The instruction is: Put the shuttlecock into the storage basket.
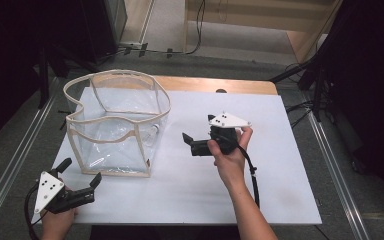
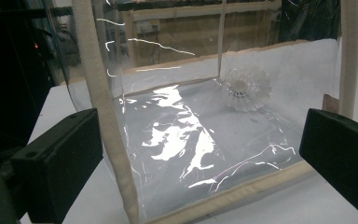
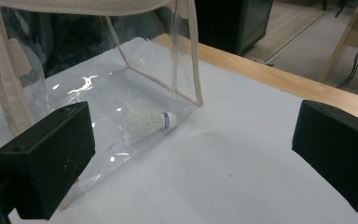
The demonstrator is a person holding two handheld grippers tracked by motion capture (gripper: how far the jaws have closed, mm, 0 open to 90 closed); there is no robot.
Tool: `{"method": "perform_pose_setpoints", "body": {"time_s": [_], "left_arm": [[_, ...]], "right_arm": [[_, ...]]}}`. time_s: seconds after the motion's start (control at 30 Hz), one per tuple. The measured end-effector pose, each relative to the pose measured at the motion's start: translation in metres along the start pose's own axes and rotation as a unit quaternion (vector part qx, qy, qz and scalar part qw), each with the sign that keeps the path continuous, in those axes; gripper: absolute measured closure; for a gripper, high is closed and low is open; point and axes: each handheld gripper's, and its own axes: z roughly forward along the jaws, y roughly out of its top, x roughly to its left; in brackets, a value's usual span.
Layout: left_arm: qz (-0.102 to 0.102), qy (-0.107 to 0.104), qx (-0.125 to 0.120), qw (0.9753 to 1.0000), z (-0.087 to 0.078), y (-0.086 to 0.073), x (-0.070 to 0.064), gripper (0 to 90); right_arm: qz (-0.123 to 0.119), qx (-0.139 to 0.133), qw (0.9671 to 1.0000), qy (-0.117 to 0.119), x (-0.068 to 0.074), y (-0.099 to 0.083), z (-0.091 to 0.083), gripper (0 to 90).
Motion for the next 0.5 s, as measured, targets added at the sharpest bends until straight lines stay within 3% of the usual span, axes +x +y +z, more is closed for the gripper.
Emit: {"method": "perform_pose_setpoints", "body": {"time_s": [0.5], "left_arm": [[0.002, 0.0, 0.001, 1.0, 0.0, 0.0, 0.0, 0.0]], "right_arm": [[0.002, 0.011, 0.9999, -0.004, -0.008, -0.02, -0.009, 0.0]]}}
